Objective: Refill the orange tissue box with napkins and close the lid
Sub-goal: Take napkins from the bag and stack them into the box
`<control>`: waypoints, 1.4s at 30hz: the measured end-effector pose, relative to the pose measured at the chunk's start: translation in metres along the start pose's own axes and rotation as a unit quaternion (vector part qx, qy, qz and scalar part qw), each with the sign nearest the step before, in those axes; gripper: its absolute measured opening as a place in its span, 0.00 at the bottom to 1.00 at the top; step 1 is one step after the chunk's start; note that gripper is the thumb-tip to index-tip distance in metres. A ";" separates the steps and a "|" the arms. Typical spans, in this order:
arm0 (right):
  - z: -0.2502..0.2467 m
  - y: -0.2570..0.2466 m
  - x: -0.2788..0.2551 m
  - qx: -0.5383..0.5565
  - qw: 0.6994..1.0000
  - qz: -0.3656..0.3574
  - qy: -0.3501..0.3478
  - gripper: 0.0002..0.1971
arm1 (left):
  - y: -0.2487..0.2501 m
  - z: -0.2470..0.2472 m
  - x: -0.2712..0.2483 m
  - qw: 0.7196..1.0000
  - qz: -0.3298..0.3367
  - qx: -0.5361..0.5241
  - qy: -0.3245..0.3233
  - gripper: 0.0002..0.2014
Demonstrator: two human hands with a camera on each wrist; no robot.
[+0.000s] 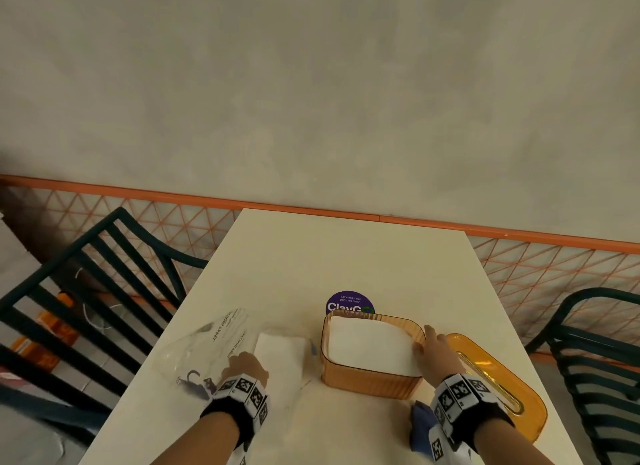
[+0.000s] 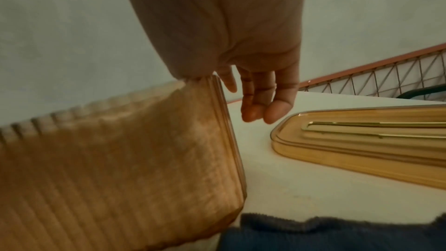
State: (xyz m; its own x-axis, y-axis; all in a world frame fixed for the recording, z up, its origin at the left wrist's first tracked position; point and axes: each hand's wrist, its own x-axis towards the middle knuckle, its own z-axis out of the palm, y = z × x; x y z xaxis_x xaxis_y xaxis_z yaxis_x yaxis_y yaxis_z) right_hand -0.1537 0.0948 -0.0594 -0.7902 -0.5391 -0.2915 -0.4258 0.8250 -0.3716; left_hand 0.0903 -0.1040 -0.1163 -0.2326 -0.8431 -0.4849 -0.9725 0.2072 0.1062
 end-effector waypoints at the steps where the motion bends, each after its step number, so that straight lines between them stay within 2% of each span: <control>1: 0.003 0.000 0.000 0.000 1.000 0.001 -0.001 0.23 | 0.002 0.003 0.000 1.000 0.000 0.002 0.003 0.26; 6: 0.007 -0.004 -0.002 -0.019 1.000 -0.007 0.024 0.22 | 0.013 0.006 -0.004 0.998 0.011 -0.013 0.055 0.18; 12: 0.009 -0.005 -0.007 -0.035 0.998 -0.018 0.047 0.21 | 0.018 0.012 -0.013 0.987 0.032 0.067 0.145 0.20; 14: 0.009 -0.005 -0.008 -0.041 0.998 -0.020 0.050 0.21 | 0.017 0.011 -0.015 0.984 0.039 0.071 0.157 0.20; 19: 0.009 -0.006 -0.008 -0.047 0.997 -0.021 0.052 0.20 | 0.012 0.010 -0.013 0.991 0.042 0.031 0.119 0.15; 23: 0.008 -0.003 -0.007 -0.049 0.997 -0.031 0.049 0.20 | 0.013 -0.005 -0.013 0.993 0.052 -0.093 0.046 0.13; 25: 0.003 -0.002 -0.006 -0.057 0.997 -0.035 0.040 0.22 | 0.013 -0.023 -0.016 0.986 0.084 -0.140 0.039 0.07; 26: -0.001 -0.001 -0.006 -0.057 0.997 -0.035 0.034 0.23 | 0.012 -0.033 -0.017 0.979 0.105 -0.172 0.039 0.07; 28: -0.013 -0.001 -0.005 -0.034 0.997 -0.042 0.047 0.26 | 0.009 -0.056 -0.024 0.958 0.145 -0.243 0.034 0.14; 30: -0.031 -0.006 -0.007 0.020 0.994 -0.066 0.082 0.26 | 0.005 -0.084 -0.036 0.928 0.165 -0.333 0.013 0.11; 32: -0.049 -0.021 -0.011 0.099 0.986 -0.102 0.084 0.24 | 0.003 -0.110 -0.054 0.879 0.171 -0.444 -0.036 0.07; 34: -0.063 -0.044 -0.022 0.189 0.972 -0.140 0.020 0.23 | 0.007 -0.130 -0.069 0.817 0.181 -0.541 -0.085 0.07; 36: -0.070 -0.071 -0.040 0.280 0.942 -0.169 -0.072 0.22 | 0.014 -0.141 -0.080 0.769 0.203 -0.596 -0.109 0.10; 39: -0.069 -0.101 -0.067 0.409 0.880 -0.165 -0.177 0.17 | 0.030 -0.143 -0.092 0.734 0.224 -0.628 -0.132 0.10; 41: -0.068 -0.113 -0.077 0.465 0.848 -0.160 -0.196 0.16 | 0.041 -0.138 -0.097 0.720 0.230 -0.638 -0.148 0.12; 42: -0.068 -0.116 -0.079 0.479 0.840 -0.162 -0.195 0.16 | 0.044 -0.134 -0.099 0.713 0.232 -0.643 -0.156 0.18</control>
State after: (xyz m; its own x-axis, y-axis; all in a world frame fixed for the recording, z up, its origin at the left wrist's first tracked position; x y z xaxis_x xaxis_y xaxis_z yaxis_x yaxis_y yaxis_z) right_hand -0.0714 0.0530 0.0667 -0.4176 -0.8777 -0.2350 0.1068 0.2095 -0.9720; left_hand 0.0688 -0.0781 0.0531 -0.7135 -0.6390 -0.2873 -0.0448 -0.3676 0.9289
